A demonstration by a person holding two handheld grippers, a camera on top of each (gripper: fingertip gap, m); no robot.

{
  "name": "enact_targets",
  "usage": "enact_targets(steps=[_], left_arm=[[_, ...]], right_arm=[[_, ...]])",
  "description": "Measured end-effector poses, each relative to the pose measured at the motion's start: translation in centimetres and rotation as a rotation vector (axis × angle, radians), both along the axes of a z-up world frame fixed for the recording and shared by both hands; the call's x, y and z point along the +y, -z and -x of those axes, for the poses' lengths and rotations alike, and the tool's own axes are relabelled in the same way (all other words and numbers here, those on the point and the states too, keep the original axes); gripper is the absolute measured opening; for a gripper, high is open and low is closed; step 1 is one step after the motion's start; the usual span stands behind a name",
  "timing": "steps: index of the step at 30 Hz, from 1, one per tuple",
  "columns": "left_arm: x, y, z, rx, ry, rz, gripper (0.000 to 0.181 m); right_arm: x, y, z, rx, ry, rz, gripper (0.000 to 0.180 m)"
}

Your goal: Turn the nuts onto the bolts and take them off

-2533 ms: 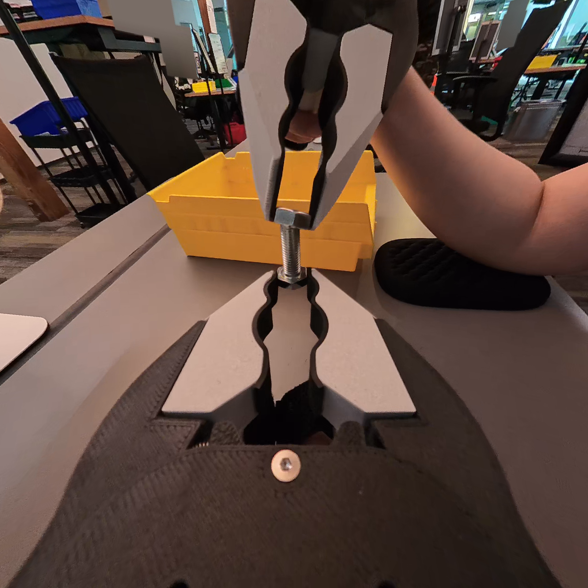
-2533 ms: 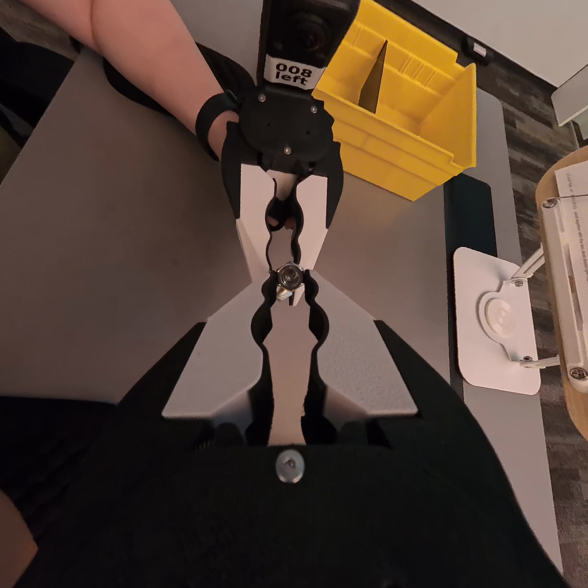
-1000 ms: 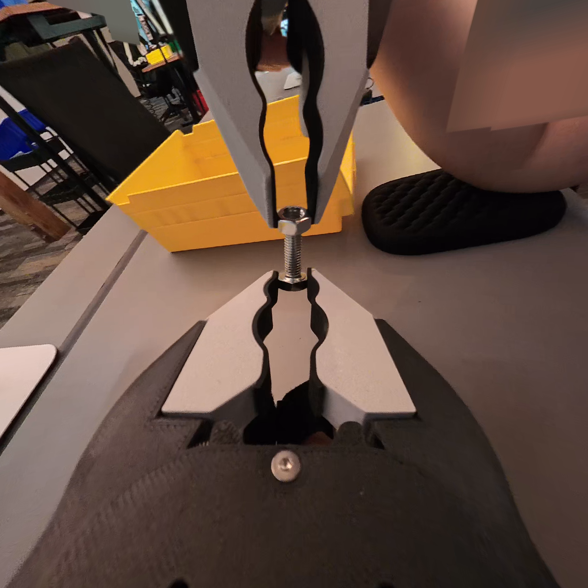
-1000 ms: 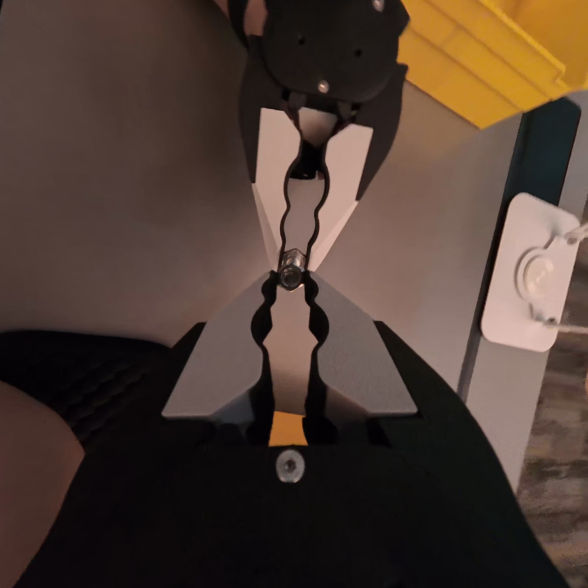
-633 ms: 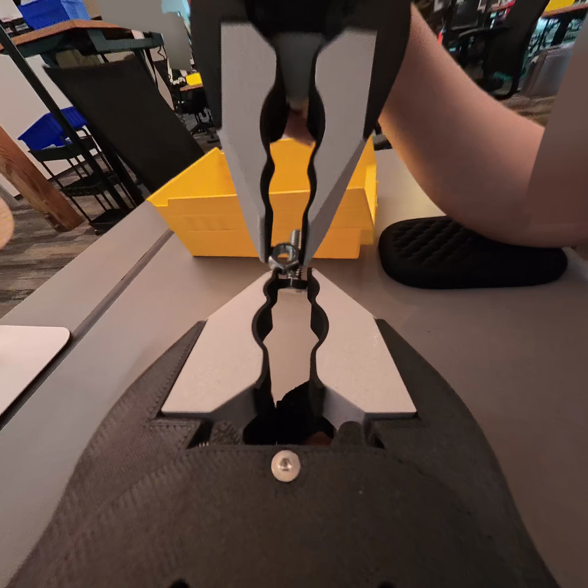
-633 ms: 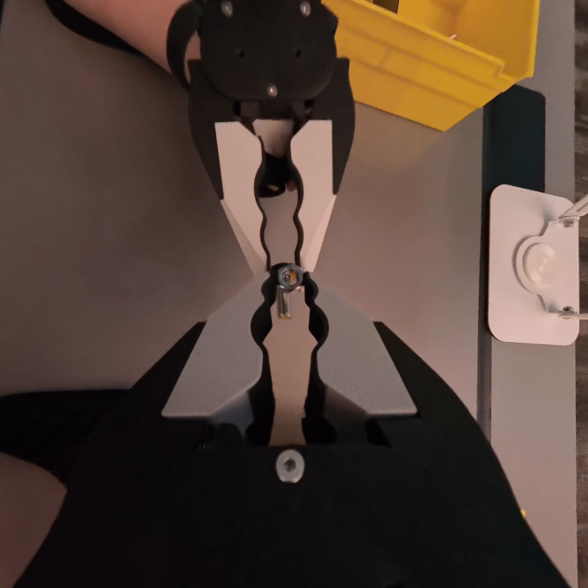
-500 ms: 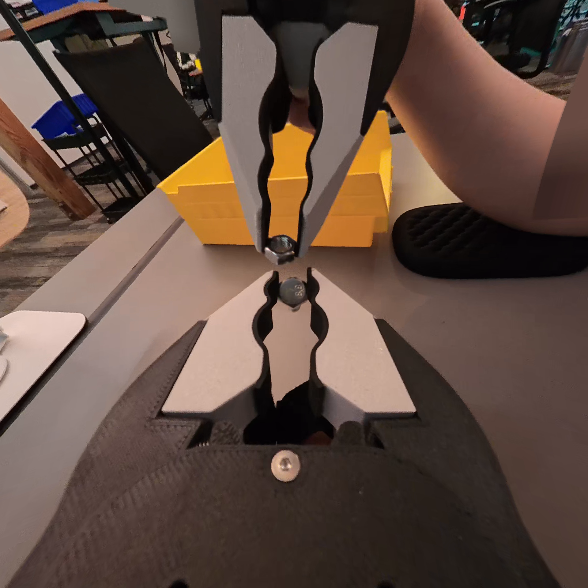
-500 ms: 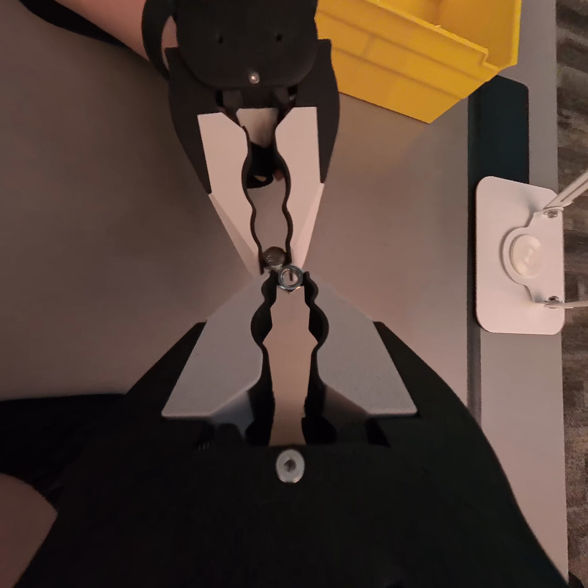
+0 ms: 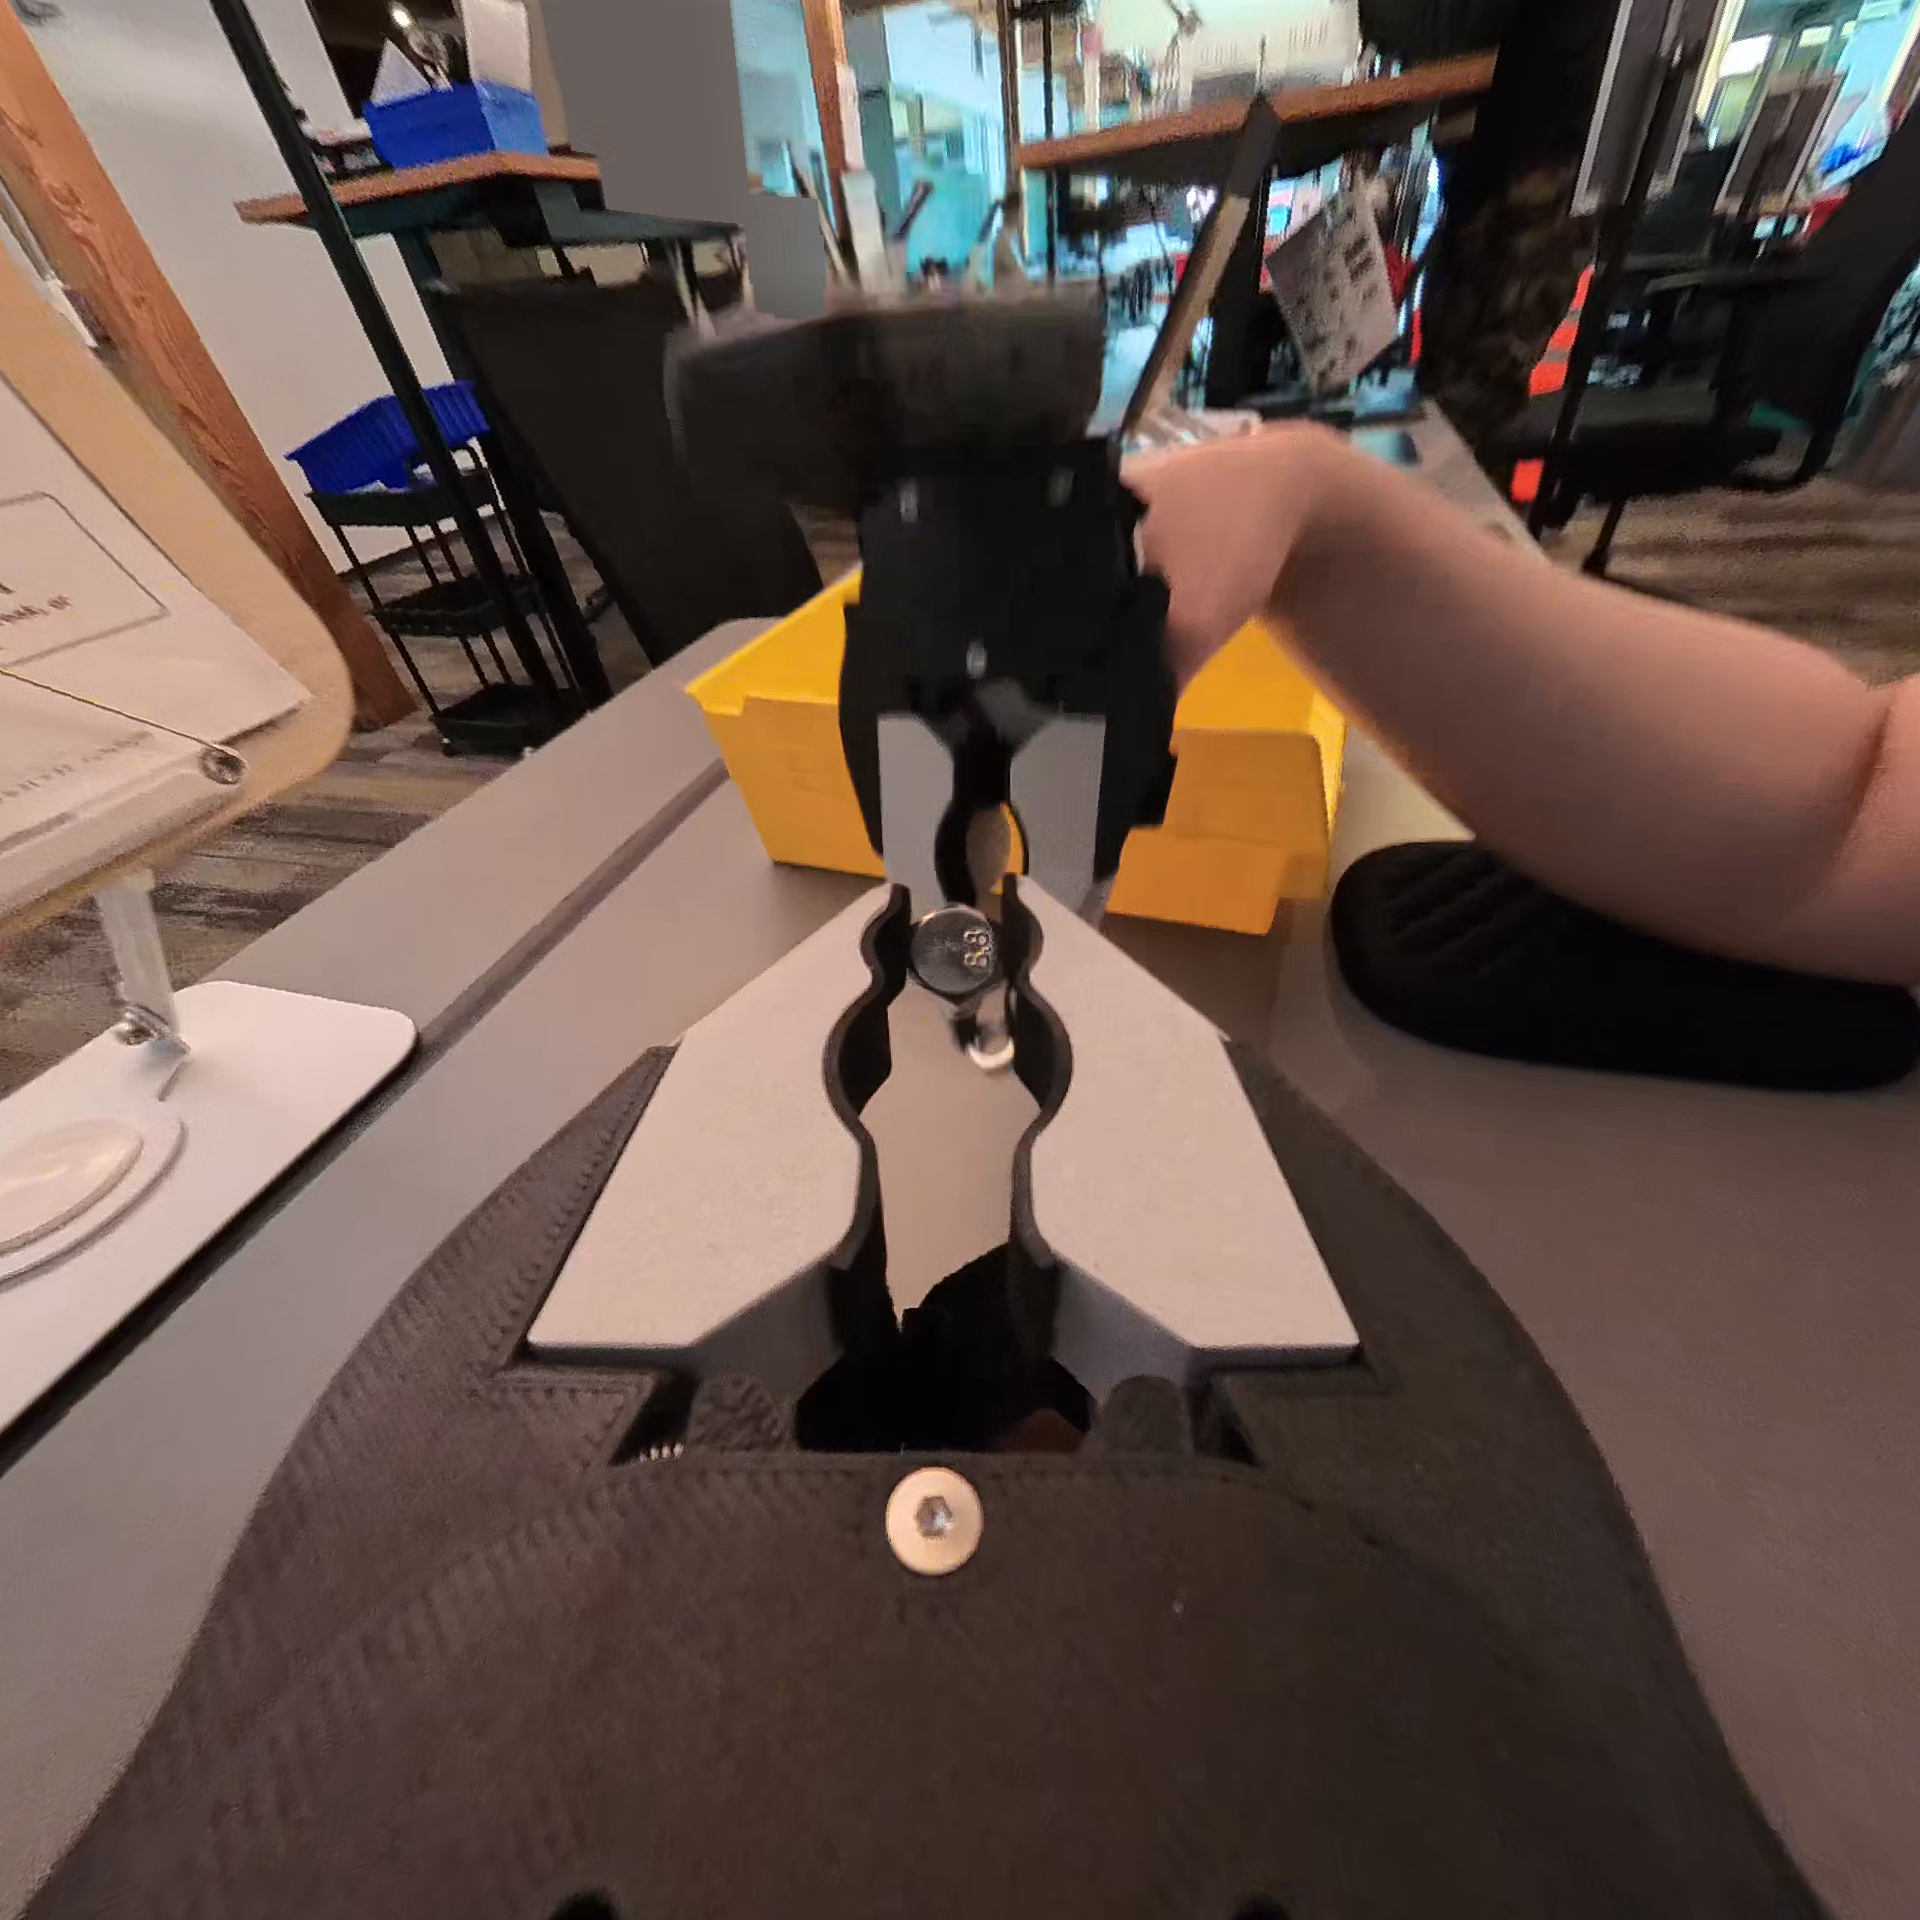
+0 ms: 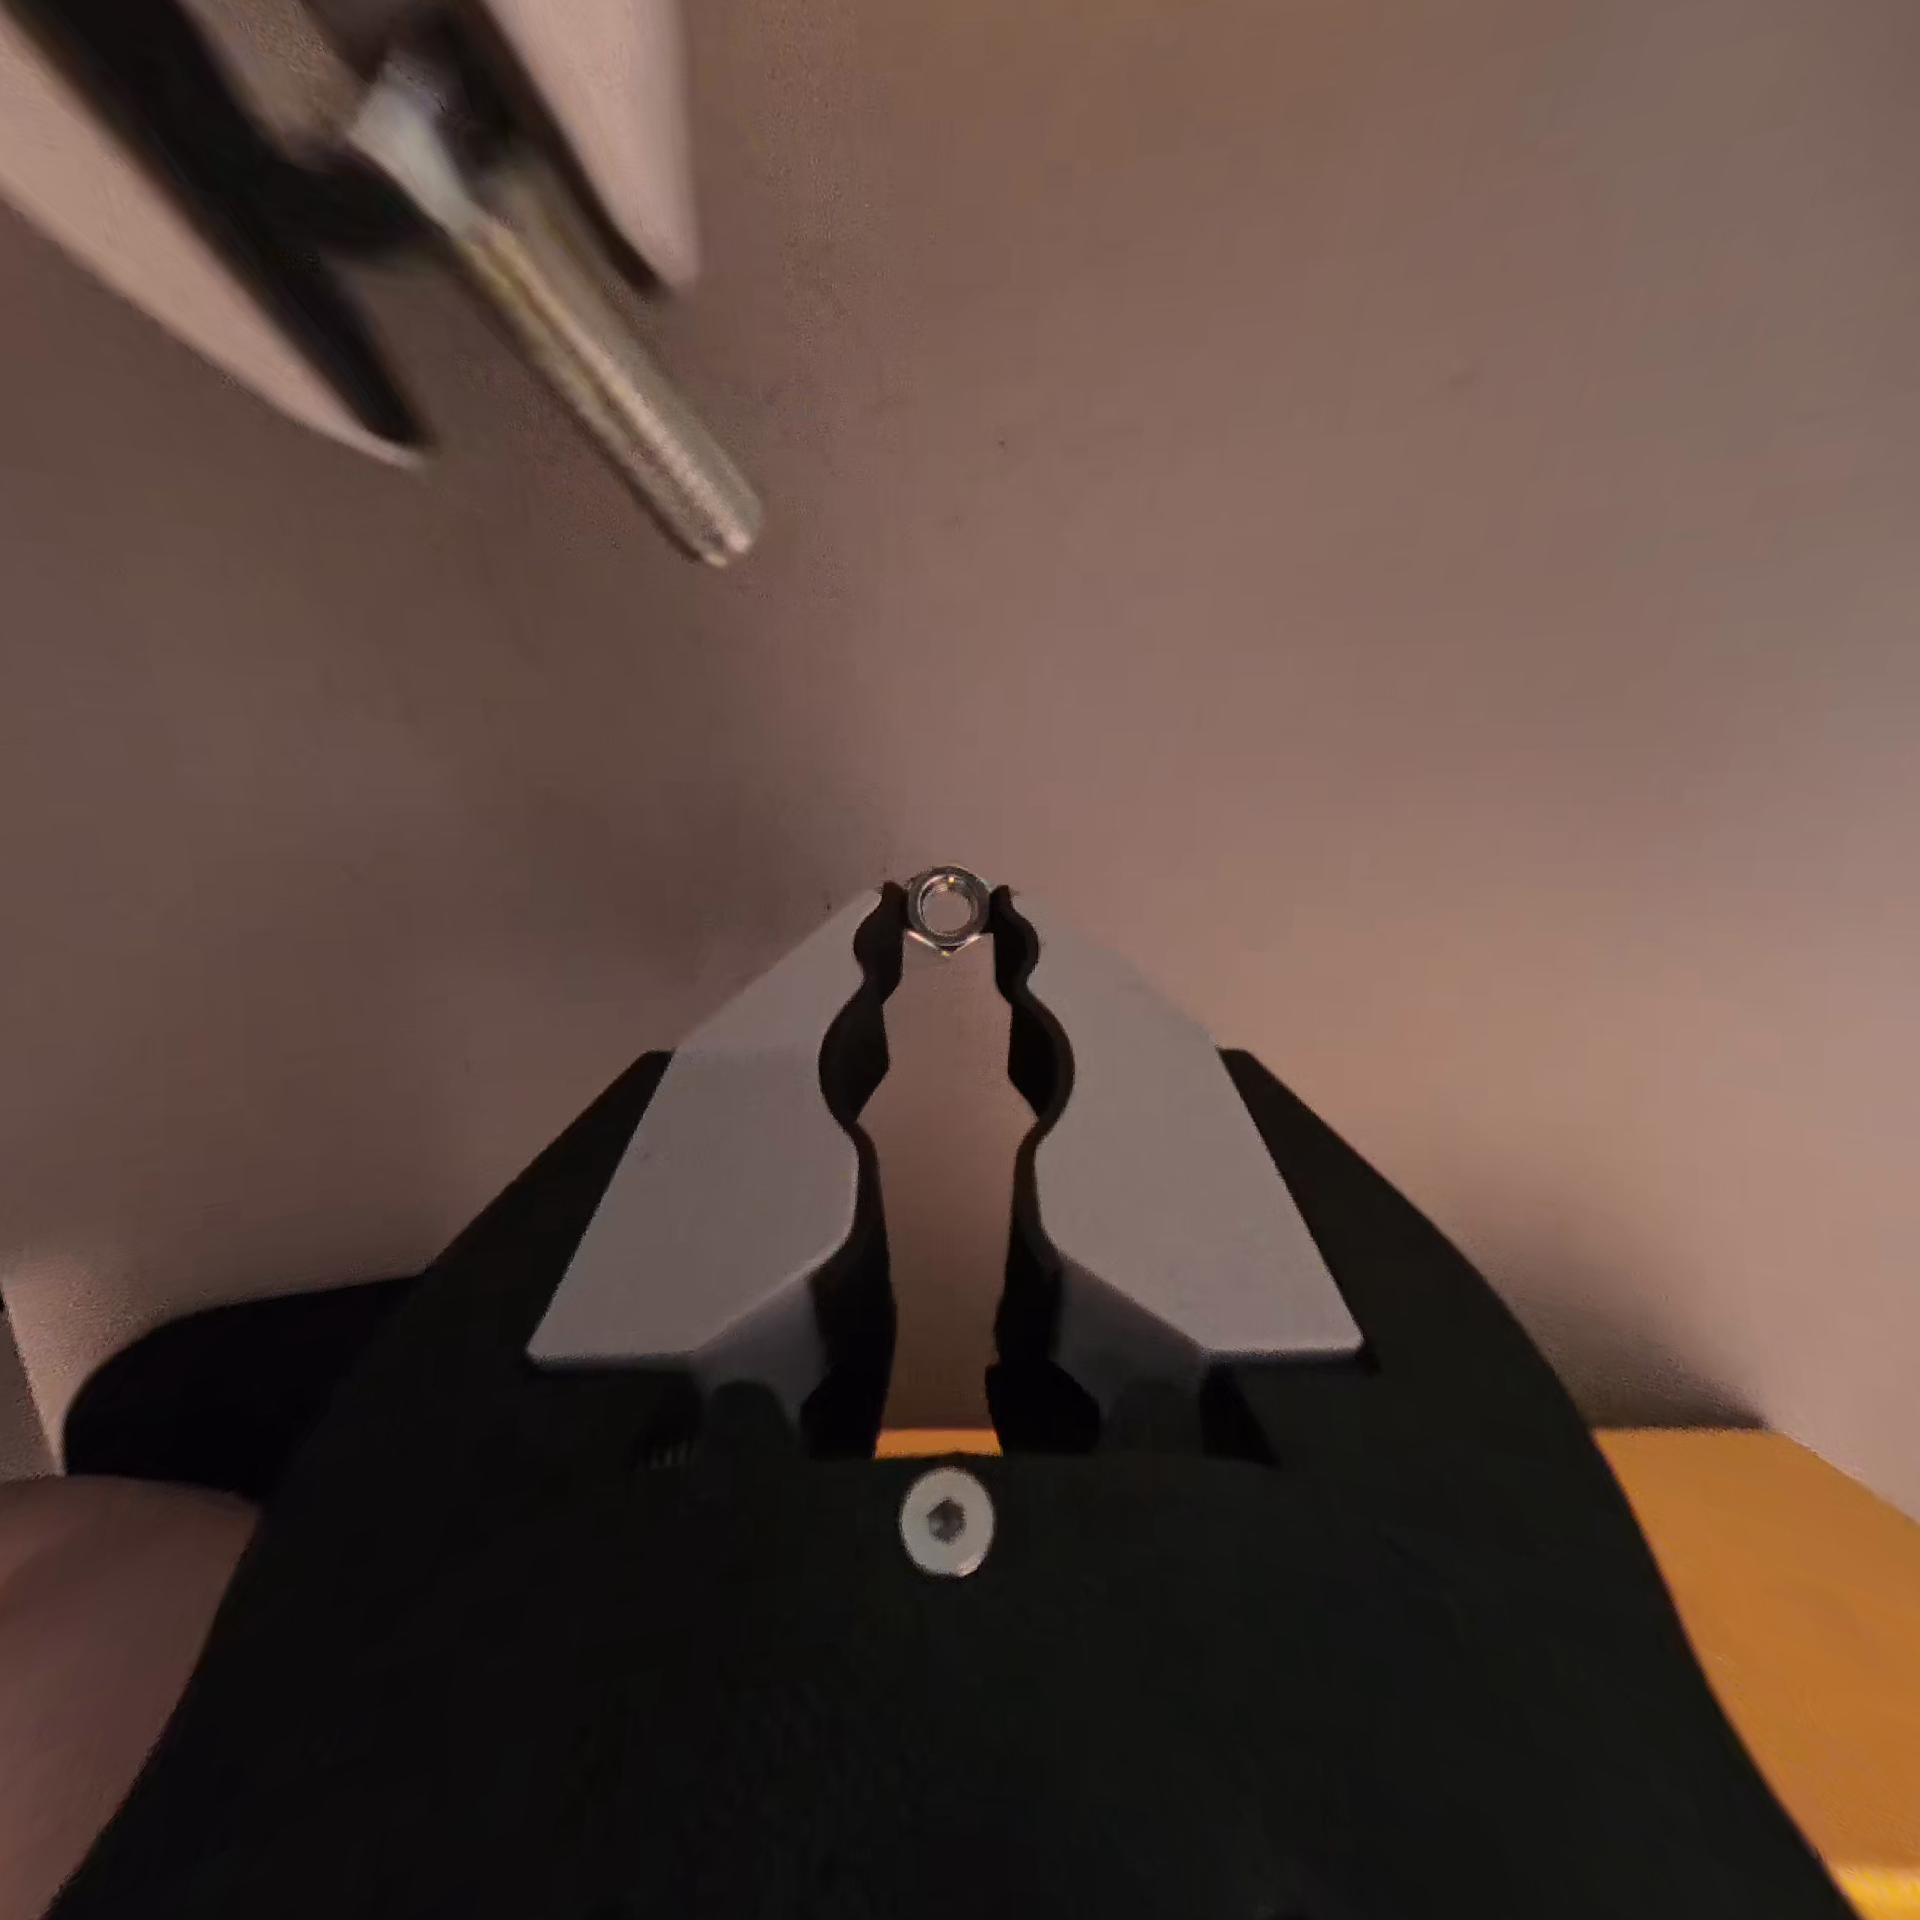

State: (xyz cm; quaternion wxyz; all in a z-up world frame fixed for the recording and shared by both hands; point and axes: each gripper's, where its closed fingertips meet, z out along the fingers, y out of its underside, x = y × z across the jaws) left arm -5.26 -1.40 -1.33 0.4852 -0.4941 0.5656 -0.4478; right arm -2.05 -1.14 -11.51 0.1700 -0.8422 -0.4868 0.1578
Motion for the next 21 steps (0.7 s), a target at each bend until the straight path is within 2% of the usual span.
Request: enact_targets(steps=[5, 11, 14, 17, 21], left_arm=[[0.8, -2.4, 1.4, -0.077, -0.004, 0.030, 0.015], [0.6, -3.1, 1.8, -0.102, 0.023, 0.043, 0.015], [0.1, -2.9, 1.6, -0.091, 0.038, 0.026, 0.015], [-0.2, -3.1, 1.6, -0.094, 0.048, 0.025, 0.015], [-0.2, -4.4, 2.0, -0.133, 0.056, 0.056, 0.015]], right_arm=[[1.3, 1.7, 1.3, 0.033, 0.075, 0.066, 0.016], [0.8, 3.6, 0.4, -0.008, 0.141, 0.186, 0.016], [1.5, 3.3, 0.2, 0.002, 0.174, 0.158, 0.027], [3.3, 0.1, 1.2, 0.129, 0.143, -0.008, 0.036], [2.4, -8.5, 5.4, 0.484, -0.086, -0.333, 0.038]])
